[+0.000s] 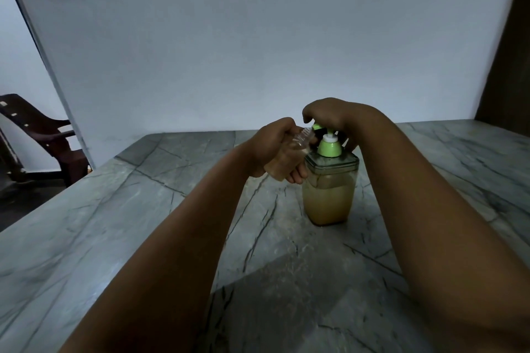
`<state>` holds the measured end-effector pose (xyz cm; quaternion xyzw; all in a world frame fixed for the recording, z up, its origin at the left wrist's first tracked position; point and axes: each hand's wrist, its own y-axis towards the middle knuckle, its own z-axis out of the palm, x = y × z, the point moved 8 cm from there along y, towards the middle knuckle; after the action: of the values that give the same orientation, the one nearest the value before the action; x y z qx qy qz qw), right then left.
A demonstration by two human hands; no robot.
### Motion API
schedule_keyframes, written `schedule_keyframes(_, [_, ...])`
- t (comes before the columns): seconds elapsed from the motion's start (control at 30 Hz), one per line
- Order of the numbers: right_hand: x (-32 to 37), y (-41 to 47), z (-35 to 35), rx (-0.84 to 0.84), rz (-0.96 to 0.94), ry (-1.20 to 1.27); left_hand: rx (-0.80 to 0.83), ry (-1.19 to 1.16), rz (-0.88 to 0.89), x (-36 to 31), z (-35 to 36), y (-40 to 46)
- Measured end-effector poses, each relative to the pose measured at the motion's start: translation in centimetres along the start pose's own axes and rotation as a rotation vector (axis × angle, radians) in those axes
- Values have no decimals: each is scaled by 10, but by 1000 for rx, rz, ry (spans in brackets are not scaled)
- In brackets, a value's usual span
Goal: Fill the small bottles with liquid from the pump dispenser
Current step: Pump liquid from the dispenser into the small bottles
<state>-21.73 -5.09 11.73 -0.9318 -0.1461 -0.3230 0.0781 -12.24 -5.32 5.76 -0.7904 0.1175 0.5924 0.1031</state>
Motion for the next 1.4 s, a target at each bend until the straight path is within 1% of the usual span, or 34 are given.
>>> schedule_keyframes(0.1, [4, -3, 4, 6, -33, -79, 3, -4, 2, 1, 1, 0])
schedule_keyframes(0.17, [4, -3, 5, 9, -35, -77, 4, -12, 4, 1, 1, 0])
schedule_keyframes(0.37, [-6, 3, -1, 14, 38, 98, 24, -31, -5, -2, 4, -3])
schedule_keyframes(0.5, [0, 1, 0, -15, 9, 39, 16, -19, 1, -4, 4, -3])
schedule_keyframes(0.7, [1, -1, 5, -4, 4, -58, 11, -22, -12, -2, 4, -3])
schedule_keyframes(0.9, [0, -1, -11, -36, 6, 55, 37, -35, -6, -3, 5, -3])
schedule_keyframes(1.0, [2, -1, -11, -38, 7, 27, 38, -52, 4, -6, 4, -4])
schedule_keyframes(1.13, [0, -1, -4, 19, 14, -11, 37, -21, -8, -4, 4, -2])
schedule_keyframes(1.27, [4, -2, -4, -7, -12, -26, 56, -24, -10, -4, 8, 0])
schedule_keyframes(1.4, [2, 0, 2, 20, -21, -118, 51, -38, -9, -3, 8, -2])
